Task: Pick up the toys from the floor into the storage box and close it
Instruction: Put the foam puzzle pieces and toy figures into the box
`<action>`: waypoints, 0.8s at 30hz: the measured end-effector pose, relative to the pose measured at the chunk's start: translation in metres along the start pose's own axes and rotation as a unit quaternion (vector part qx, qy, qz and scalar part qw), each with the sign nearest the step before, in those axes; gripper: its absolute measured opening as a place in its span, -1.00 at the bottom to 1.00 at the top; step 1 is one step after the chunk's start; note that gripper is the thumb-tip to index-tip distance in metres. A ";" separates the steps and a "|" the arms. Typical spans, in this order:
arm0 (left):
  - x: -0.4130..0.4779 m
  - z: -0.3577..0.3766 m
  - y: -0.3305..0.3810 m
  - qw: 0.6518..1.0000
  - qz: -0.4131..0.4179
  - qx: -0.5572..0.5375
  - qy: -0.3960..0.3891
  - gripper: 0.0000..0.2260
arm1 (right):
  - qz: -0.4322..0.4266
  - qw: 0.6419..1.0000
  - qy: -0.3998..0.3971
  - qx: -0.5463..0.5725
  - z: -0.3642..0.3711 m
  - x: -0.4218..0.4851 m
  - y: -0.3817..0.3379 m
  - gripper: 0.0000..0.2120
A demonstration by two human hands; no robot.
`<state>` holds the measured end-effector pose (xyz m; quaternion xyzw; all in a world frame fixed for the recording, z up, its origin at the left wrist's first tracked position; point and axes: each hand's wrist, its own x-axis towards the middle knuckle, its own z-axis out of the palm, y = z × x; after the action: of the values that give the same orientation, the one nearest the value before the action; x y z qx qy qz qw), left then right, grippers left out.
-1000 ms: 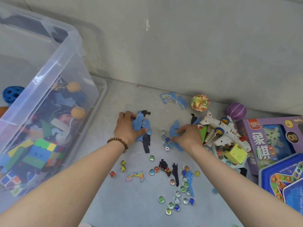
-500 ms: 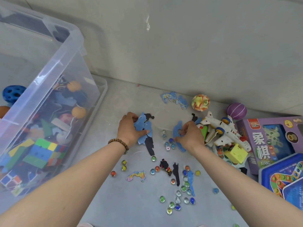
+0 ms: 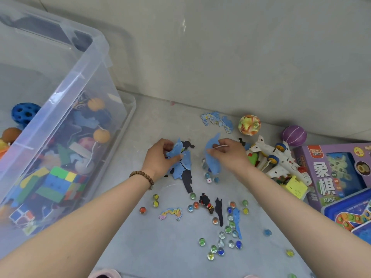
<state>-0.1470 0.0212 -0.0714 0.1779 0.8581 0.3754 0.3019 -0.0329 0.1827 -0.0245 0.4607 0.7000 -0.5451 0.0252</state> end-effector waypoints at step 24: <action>0.005 -0.023 0.000 0.988 -0.086 0.024 -0.122 -0.72 | 0.196 0.974 -0.053 0.097 0.065 0.002 0.005 -0.77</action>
<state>-0.1660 0.0116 -0.0604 0.1551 0.8355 0.3028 0.4314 -0.0612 0.1324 -0.0551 0.5595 0.5375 -0.6187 0.1233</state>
